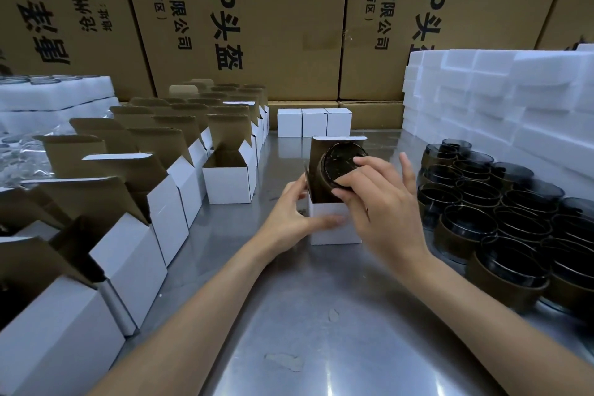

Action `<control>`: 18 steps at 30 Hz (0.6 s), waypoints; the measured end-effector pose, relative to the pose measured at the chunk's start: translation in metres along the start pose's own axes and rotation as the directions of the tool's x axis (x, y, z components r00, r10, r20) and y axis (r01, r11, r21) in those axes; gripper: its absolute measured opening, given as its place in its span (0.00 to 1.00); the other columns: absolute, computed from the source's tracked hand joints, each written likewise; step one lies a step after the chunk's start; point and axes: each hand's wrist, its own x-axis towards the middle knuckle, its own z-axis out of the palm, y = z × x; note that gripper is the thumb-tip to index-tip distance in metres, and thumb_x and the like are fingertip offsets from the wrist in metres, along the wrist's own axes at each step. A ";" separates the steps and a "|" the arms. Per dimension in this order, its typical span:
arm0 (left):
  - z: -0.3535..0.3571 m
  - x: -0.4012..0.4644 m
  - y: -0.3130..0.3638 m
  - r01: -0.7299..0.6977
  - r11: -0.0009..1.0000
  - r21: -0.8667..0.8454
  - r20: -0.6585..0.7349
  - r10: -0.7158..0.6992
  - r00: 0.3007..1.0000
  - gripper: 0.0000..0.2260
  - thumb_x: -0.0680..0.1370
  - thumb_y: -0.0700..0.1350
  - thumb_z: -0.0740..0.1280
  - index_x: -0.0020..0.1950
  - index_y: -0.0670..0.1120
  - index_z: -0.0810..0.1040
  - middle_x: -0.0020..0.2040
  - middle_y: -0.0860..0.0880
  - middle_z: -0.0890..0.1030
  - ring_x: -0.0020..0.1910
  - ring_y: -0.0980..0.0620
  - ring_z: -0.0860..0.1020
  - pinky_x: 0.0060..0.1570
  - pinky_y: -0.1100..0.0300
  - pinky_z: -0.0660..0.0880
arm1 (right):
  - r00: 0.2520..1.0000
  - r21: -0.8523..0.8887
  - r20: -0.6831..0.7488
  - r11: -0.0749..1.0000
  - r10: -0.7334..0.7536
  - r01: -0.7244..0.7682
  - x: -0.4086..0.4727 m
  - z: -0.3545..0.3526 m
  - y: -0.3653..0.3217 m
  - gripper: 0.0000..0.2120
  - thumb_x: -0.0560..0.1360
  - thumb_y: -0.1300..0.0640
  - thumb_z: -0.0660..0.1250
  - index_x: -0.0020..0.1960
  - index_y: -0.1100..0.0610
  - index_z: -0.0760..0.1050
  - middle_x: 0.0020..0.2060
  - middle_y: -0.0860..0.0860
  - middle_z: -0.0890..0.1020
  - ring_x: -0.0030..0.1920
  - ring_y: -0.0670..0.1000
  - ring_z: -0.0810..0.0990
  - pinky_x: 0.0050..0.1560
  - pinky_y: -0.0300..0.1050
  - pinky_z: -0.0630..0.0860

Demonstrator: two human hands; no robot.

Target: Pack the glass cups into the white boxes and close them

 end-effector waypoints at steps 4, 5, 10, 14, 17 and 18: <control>0.001 -0.001 0.001 -0.004 1.000 -0.002 -0.006 0.004 1.000 0.24 0.62 0.55 0.76 0.54 0.65 0.71 0.62 0.53 0.73 0.62 0.62 0.71 0.51 0.74 0.67 | 0.993 -0.012 0.109 0.999 -0.036 0.038 -0.004 0.004 0.006 0.07 0.75 0.56 0.64 0.44 0.56 0.80 0.45 0.50 0.82 0.62 0.54 0.73 0.70 0.55 0.51; 0.001 -0.001 0.001 -0.005 1.000 -0.001 -0.007 0.005 1.000 0.24 0.62 0.55 0.76 0.55 0.65 0.71 0.62 0.53 0.73 0.63 0.60 0.71 0.51 0.74 0.67 | 0.992 0.003 0.126 1.000 -0.020 0.019 -0.004 0.005 0.007 0.07 0.74 0.57 0.64 0.45 0.56 0.81 0.47 0.51 0.81 0.63 0.53 0.70 0.70 0.54 0.50; 0.001 0.000 -0.001 -0.019 1.000 -0.007 -0.002 0.019 1.000 0.24 0.62 0.55 0.75 0.55 0.66 0.71 0.62 0.52 0.73 0.64 0.58 0.71 0.50 0.74 0.67 | 0.971 -0.003 0.234 0.998 0.059 -0.060 -0.008 0.008 0.009 0.16 0.77 0.52 0.57 0.42 0.56 0.81 0.56 0.53 0.78 0.64 0.53 0.62 0.71 0.53 0.46; 0.002 0.000 -0.002 -0.046 0.999 -0.026 -0.008 0.046 0.999 0.31 0.63 0.55 0.76 0.64 0.62 0.70 0.65 0.53 0.73 0.65 0.56 0.71 0.53 0.70 0.69 | 0.959 0.019 0.257 0.992 0.116 -0.125 -0.008 0.007 0.009 0.17 0.78 0.49 0.55 0.48 0.53 0.82 0.60 0.51 0.76 0.67 0.51 0.60 0.72 0.54 0.46; 0.003 -0.001 -0.002 -0.059 0.996 -0.069 -0.050 0.056 0.997 0.45 0.64 0.54 0.78 0.75 0.59 0.56 0.69 0.56 0.67 0.67 0.58 0.69 0.55 0.68 0.68 | 0.953 0.078 0.242 0.975 0.182 -0.206 -0.005 0.006 0.011 0.23 0.78 0.45 0.49 0.61 0.49 0.78 0.65 0.49 0.73 0.69 0.49 0.57 0.72 0.60 0.53; 0.003 -0.002 -0.001 -0.069 0.995 -0.070 -0.083 0.064 0.995 0.47 0.64 0.55 0.78 0.75 0.60 0.53 0.69 0.58 0.66 0.66 0.60 0.68 0.55 0.69 0.68 | 0.947 0.100 0.244 0.966 0.210 -0.240 -0.004 0.005 0.012 0.23 0.78 0.45 0.48 0.64 0.48 0.76 0.67 0.47 0.72 0.70 0.48 0.55 0.72 0.59 0.54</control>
